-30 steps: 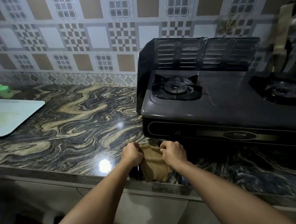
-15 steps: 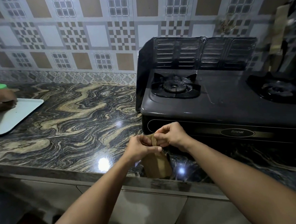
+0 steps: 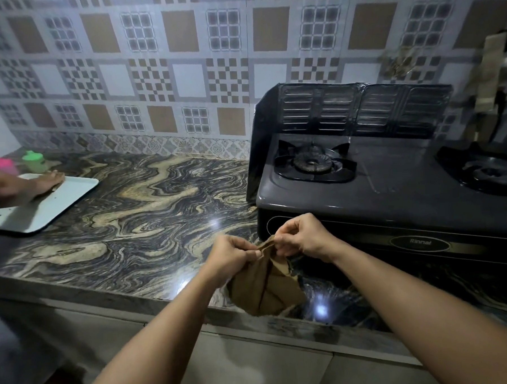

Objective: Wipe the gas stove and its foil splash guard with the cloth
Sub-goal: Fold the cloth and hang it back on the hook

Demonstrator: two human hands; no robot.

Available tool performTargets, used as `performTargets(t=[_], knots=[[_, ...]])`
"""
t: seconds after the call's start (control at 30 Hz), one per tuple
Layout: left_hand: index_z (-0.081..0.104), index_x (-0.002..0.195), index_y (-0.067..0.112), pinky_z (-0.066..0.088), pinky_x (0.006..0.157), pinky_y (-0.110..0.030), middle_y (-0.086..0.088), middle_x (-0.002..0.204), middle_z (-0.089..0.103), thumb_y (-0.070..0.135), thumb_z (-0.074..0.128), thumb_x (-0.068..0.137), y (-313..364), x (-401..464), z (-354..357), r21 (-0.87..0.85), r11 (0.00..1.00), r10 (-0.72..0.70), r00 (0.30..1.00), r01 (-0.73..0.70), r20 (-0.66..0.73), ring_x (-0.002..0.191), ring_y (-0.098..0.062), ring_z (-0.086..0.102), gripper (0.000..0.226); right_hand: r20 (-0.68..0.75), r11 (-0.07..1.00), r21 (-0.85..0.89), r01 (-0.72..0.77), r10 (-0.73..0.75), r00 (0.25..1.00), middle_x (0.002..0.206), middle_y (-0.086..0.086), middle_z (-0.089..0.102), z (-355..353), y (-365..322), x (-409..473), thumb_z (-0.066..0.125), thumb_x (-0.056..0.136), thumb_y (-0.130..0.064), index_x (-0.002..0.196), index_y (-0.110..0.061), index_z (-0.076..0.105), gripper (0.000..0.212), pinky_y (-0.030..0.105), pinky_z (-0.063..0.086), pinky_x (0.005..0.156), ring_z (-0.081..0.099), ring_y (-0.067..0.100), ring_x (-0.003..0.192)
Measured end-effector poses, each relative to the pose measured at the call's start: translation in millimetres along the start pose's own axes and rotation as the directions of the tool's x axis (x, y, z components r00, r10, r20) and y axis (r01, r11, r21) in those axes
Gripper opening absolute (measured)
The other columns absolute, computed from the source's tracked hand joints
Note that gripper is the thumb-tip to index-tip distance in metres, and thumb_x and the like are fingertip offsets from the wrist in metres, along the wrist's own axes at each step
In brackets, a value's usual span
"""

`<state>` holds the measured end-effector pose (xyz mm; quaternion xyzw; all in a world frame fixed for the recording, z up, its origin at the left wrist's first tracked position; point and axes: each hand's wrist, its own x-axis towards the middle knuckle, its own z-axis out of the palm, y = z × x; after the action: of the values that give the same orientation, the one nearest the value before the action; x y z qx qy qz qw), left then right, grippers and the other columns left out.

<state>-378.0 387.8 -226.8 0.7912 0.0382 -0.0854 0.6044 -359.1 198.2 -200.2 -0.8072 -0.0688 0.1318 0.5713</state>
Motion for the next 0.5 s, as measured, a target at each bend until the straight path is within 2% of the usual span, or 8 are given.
performTargets(t=[0.07, 0.2, 0.3, 0.4, 0.47, 0.5], knots=[[0.074, 0.072, 0.007, 0.043, 0.051, -0.024, -0.009, 0.059, 0.064, 0.002, 0.076, 0.079, 15.3, 1.9, -13.4, 0.045, 0.999, 0.007, 1.000, -0.008, 0.023, 0.054, -0.019, 0.053, 0.009, 0.027, 0.996, -0.086, 0.039, -0.037, 0.999, 0.062, 0.007, 0.068, -8.8, -10.1, -0.4, 0.062, 0.089, -0.001, 0.077, -0.006, 0.064, 0.013, 0.029, 0.057, 0.058, 0.068, 0.011, 0.054], [0.066, 0.071, 0.010, 0.040, 0.049, -0.023, -0.007, 0.062, 0.056, 0.004, 0.066, 0.088, 52.1, 4.5, -24.7, 0.150, 0.981, 0.120, 0.992, -0.125, 0.045, 0.054, -0.017, 0.048, 0.018, 0.068, 0.968, -0.236, 0.086, -0.071, 0.995, 0.077, 0.013, 0.065, -19.6, -36.9, 2.1, 0.052, 0.096, -0.005, 0.088, -0.008, 0.053, 0.009, 0.038, 0.058, 0.065, 0.071, 0.019, 0.071], [0.055, 0.066, 0.019, 0.034, 0.052, -0.024, 0.002, 0.060, 0.051, 0.004, 0.057, 0.092, 80.9, 8.4, -20.6, 0.241, 0.938, 0.249, 0.968, -0.248, 0.025, 0.056, -0.012, 0.042, 0.030, -0.041, 0.983, -0.149, 0.103, -0.110, 0.993, 0.074, 0.015, 0.059, -21.8, -59.9, 5.4, 0.044, 0.097, -0.002, 0.088, -0.011, 0.046, 0.013, 0.037, 0.058, 0.060, 0.068, 0.021, 0.061], [0.048, 0.067, 0.020, 0.034, 0.057, -0.026, 0.003, 0.064, 0.048, 0.006, 0.052, 0.094, 108.7, 13.4, -17.3, 0.296, 0.902, 0.322, 0.946, -0.315, 0.028, 0.061, -0.013, 0.041, 0.031, -0.117, 0.993, 0.034, 0.114, -0.109, 0.987, 0.076, 0.013, 0.053, -30.0, -80.6, 3.2, 0.041, 0.095, 0.004, 0.090, -0.010, 0.049, 0.017, 0.045, 0.058, 0.067, 0.061, 0.021, 0.062], [0.049, 0.071, 0.017, 0.036, 0.065, -0.029, 0.002, 0.068, 0.049, 0.007, 0.051, 0.094, 127.0, 16.1, -18.2, 0.366, 0.853, 0.378, 0.924, -0.373, 0.059, 0.068, -0.015, 0.043, 0.025, -0.130, 0.993, 0.031, 0.111, -0.106, 0.986, 0.082, 0.014, 0.053, -36.8, -93.4, -0.3, 0.036, 0.091, 0.008, 0.095, -0.007, 0.052, 0.022, 0.044, 0.060, 0.060, 0.061, 0.024, 0.067], [0.051, 0.075, 0.015, 0.037, 0.067, -0.029, 0.001, 0.071, 0.051, 0.008, 0.051, 0.094, 137.4, 16.6, -19.6, 0.416, 0.817, 0.405, 0.911, -0.400, 0.082, 0.072, -0.016, 0.046, 0.021, -0.154, 0.991, -0.031, 0.130, -0.134, 0.979, 0.081, 0.012, 0.054, -41.8, -100.3, -1.5, 0.033, 0.088, 0.010, 0.093, -0.007, 0.054, 0.027, 0.038, 0.059, 0.053, 0.061, 0.023, 0.066]])
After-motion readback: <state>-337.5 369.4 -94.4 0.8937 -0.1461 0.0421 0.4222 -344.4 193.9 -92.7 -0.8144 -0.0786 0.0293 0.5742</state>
